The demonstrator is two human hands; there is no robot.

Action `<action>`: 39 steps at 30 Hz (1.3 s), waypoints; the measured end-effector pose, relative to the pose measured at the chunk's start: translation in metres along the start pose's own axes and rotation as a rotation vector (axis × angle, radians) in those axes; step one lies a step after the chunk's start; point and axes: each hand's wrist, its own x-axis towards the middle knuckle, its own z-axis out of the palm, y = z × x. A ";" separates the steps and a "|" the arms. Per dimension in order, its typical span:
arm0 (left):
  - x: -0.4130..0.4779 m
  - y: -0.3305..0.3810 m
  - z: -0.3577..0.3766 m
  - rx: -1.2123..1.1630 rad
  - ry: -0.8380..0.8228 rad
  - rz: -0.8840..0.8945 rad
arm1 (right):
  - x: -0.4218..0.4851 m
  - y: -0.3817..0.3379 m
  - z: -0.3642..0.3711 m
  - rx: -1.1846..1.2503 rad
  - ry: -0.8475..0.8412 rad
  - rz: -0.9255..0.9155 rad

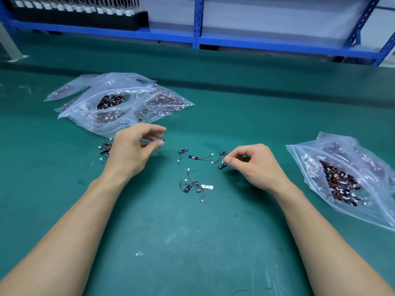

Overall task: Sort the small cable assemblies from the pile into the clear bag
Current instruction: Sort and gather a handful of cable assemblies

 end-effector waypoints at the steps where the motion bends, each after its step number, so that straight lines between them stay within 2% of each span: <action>1: -0.001 0.005 0.002 -0.053 0.000 -0.026 | 0.000 0.000 0.000 0.002 0.008 0.000; 4: -0.007 0.030 0.012 -0.245 -0.056 -0.076 | 0.002 0.001 0.000 0.026 0.052 -0.001; 8: -0.025 0.067 0.038 -0.412 -0.232 -0.060 | 0.004 0.004 -0.002 0.052 0.143 0.030; 12: -0.036 0.084 0.061 -0.449 -0.341 -0.027 | 0.007 0.006 -0.004 0.075 0.229 0.067; 17: -0.037 0.079 0.065 -0.368 -0.441 -0.006 | 0.010 0.009 -0.005 0.064 0.284 0.108; 22: -0.027 0.068 0.048 -0.319 -0.363 0.018 | 0.010 0.010 -0.004 0.067 0.281 0.117; 26: -0.015 0.044 0.030 -0.032 -0.196 -0.009 | 0.009 0.010 -0.002 0.069 0.268 0.119; 33: 0.001 -0.005 -0.001 0.363 -0.108 -0.126 | 0.009 0.013 -0.003 0.050 0.256 0.102; 36: 0.003 -0.018 -0.004 0.403 -0.109 -0.183 | 0.010 0.015 -0.005 0.054 0.269 0.105; 39: 0.002 -0.018 0.004 0.328 -0.121 -0.138 | 0.011 0.018 -0.007 0.068 0.296 0.113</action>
